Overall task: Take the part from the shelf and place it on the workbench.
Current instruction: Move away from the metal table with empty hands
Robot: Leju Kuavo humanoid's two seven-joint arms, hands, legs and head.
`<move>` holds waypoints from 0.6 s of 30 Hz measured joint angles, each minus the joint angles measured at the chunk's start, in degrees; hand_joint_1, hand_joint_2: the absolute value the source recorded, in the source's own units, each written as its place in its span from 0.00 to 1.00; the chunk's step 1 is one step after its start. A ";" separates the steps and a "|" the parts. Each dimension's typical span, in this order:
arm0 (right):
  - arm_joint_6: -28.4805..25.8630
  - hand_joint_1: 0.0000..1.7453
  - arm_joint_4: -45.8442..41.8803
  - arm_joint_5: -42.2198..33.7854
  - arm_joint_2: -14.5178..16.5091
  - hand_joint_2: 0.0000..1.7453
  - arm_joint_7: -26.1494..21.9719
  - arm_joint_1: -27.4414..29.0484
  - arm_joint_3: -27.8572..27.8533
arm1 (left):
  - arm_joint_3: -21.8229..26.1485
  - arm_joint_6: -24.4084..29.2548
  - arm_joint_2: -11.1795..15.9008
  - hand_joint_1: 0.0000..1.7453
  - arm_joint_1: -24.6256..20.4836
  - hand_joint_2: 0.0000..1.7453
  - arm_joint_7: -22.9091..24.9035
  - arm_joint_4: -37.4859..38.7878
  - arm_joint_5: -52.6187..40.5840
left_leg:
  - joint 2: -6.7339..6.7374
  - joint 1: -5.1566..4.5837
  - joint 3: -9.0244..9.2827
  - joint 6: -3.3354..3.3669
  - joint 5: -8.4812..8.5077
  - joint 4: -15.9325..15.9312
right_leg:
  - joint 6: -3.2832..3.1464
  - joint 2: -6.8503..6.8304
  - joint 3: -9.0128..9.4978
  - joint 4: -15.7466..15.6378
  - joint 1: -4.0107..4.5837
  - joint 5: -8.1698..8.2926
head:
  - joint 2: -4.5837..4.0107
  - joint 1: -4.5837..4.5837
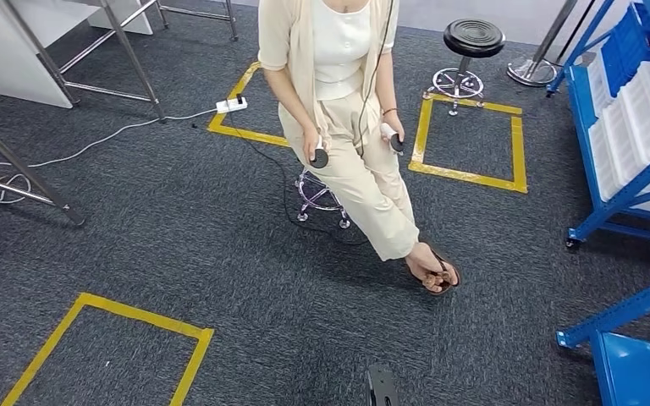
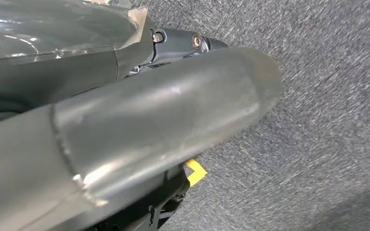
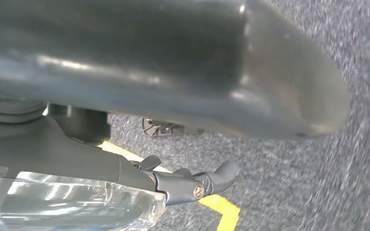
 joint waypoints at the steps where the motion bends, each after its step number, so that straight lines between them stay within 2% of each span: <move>1: 0.05 0.00 0.01 0.08 0.00 0.00 0.04 0.03 0.00 | 0.02 0.01 0.02 0.00 0.00 0.00 -0.06 0.00 0.08 | -0.10 0.00 0.58 0.13 1.47 -1.44 | 0.01 0.80 0.03 0.08 0.08 0.01 | 0.00 -0.01; 2: 0.31 0.00 0.01 0.42 0.02 0.00 0.22 0.03 0.04 | 0.09 0.10 0.04 0.00 -0.11 0.00 -0.16 -0.02 0.46 | -0.41 0.01 2.10 0.32 3.66 -4.76 | 0.03 1.61 0.08 0.20 0.12 0.02 | 0.00 -0.01; 4: 1.21 0.00 0.00 1.77 0.10 0.00 1.08 -0.14 0.46 | 0.67 1.25 -0.02 0.00 -1.43 0.00 0.73 -0.08 2.24 | -2.63 0.08 5.58 0.78 7.08 -12.28 | 0.19 2.89 -0.09 0.54 0.30 0.09 | 0.00 0.00; 6: 1.99 0.00 -0.02 3.03 0.33 0.00 2.01 -0.42 1.18 | 1.57 3.40 -0.19 0.00 -4.52 0.00 3.45 -0.30 4.06 | -4.21 -0.04 6.64 1.27 7.90 -15.36 | 0.77 3.57 -0.81 0.70 0.38 0.44 | 0.00 -0.01; 8: 2.29 0.00 -0.02 3.45 0.58 0.00 2.31 -0.59 1.78 | 2.12 4.79 -0.39 0.00 -7.80 0.00 5.56 -0.67 4.70 | -3.43 -0.23 6.47 2.00 8.37 -15.91 | 1.62 4.11 -1.52 0.54 0.35 0.93 | 0.00 -0.01; 10: 2.44 0.00 -0.02 3.55 0.67 0.00 2.33 -0.64 2.13 | 2.40 5.13 -0.54 0.00 -9.79 0.00 6.08 -0.99 4.89 | -2.12 -0.22 6.91 2.81 9.11 -17.01 | 2.01 2.70 -2.56 1.92 0.38 0.34 | 0.00 0.08; 12: 2.50 0.00 -0.03 3.56 0.64 0.00 2.36 -0.79 2.35 | 2.63 5.16 -0.58 0.00 -10.57 0.00 6.17 -1.20 4.97 | -0.36 -0.31 7.23 3.22 9.51 -17.67 | 1.87 0.19 -5.64 7.84 0.28 -2.43 | 0.00 0.25; 14: 2.52 0.00 -0.02 3.55 0.62 0.00 2.53 -0.88 2.55 | 2.79 5.13 -0.58 0.00 -10.75 0.00 6.16 -1.39 5.03 | 1.48 -0.43 7.11 3.30 9.49 -17.67 | 2.07 -0.75 -9.28 15.11 0.02 -5.15 | 0.00 0.34; 15: 2.52 0.00 -0.02 3.52 0.59 0.00 2.67 -0.84 2.60 | 2.82 5.12 -0.58 0.00 -10.82 0.00 6.14 -1.47 5.10 | 2.27 -0.46 7.06 3.27 9.45 -17.65 | 2.46 -0.93 -9.92 16.60 -0.15 -5.45 | 0.00 0.34; 16: 2.52 0.00 -0.02 3.49 0.54 0.00 2.80 -0.80 2.62 | 2.83 5.10 -0.58 0.00 -10.95 0.00 6.12 -1.52 5.19 | 2.96 -0.46 7.05 3.20 9.41 -17.63 | 3.02 -1.17 -9.30 15.73 -0.34 -4.88 | 0.00 0.34; 17: 2.52 0.00 -0.02 3.45 0.48 0.00 2.91 -0.79 2.62 | 2.83 5.05 -0.58 0.00 -11.13 0.00 6.09 -1.55 5.28 | 3.56 -0.43 7.11 3.07 9.32 -17.59 | 3.64 -1.72 -7.41 12.49 -0.58 -3.61 | 0.00 0.34; 18: 2.52 0.00 -0.03 3.40 0.43 0.00 2.95 -0.83 2.63 | 2.82 4.98 -0.58 0.00 -11.35 0.00 6.07 -1.57 5.37 | 4.09 -0.44 7.23 2.85 9.19 -17.53 | 4.15 -2.90 -4.89 8.05 -0.80 -2.20 | 0.00 0.36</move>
